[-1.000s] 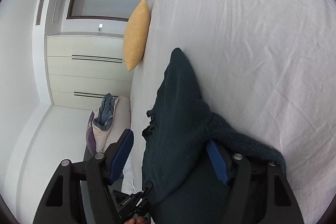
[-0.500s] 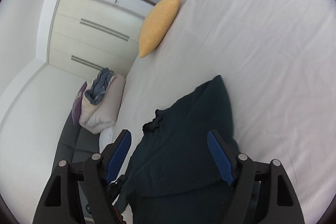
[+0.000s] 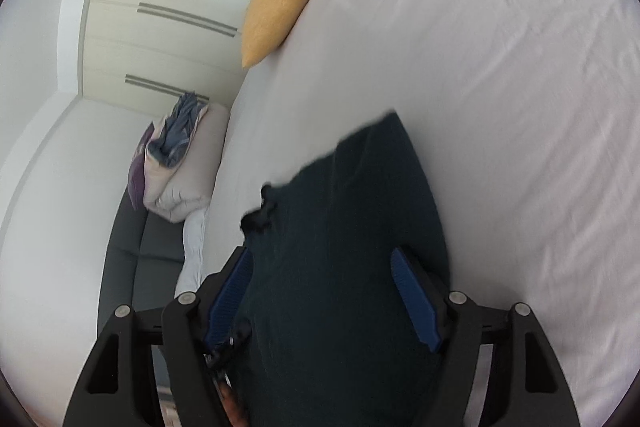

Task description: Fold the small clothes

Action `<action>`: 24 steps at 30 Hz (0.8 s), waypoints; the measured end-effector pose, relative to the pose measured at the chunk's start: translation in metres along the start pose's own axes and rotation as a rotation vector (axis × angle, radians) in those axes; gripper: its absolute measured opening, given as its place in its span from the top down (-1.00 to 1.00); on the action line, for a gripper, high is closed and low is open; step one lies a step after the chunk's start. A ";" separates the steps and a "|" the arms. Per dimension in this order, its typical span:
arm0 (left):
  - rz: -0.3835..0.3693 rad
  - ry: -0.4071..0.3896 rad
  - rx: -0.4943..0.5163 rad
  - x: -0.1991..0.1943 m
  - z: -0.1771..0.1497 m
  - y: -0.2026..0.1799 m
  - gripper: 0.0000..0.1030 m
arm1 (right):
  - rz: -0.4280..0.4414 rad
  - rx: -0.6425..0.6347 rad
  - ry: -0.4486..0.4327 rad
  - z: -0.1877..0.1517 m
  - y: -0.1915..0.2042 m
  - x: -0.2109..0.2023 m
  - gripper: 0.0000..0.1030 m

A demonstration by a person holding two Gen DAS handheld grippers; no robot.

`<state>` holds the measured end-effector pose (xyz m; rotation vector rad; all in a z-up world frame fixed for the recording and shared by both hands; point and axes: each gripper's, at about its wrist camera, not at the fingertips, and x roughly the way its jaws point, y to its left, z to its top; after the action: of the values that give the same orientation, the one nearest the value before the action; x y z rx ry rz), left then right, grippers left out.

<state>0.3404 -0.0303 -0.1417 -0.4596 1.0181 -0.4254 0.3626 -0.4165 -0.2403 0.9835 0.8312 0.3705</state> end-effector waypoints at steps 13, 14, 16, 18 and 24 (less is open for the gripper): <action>0.016 -0.289 -0.246 -0.138 -0.041 0.072 -0.53 | 0.073 -0.121 -0.020 -0.099 0.053 -0.066 -0.49; 0.025 -0.355 -0.306 -0.159 -0.052 0.089 -0.66 | 0.091 -0.131 -0.002 -0.109 0.063 -0.059 -0.49; 0.015 -0.468 -0.441 -0.198 -0.076 0.130 -0.71 | 0.117 -0.143 0.035 -0.124 0.078 -0.042 -0.49; -0.028 -0.522 -0.580 -0.221 -0.096 0.168 -0.71 | 0.133 -0.157 0.078 -0.141 0.097 -0.021 -0.49; -0.152 -0.720 -0.967 -0.263 -0.155 0.260 -0.68 | 0.164 -0.213 0.176 -0.179 0.144 0.026 -0.49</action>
<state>0.1157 0.3002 -0.1683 -1.4439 0.4169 0.1485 0.2549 -0.2205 -0.1812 0.8297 0.8521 0.6807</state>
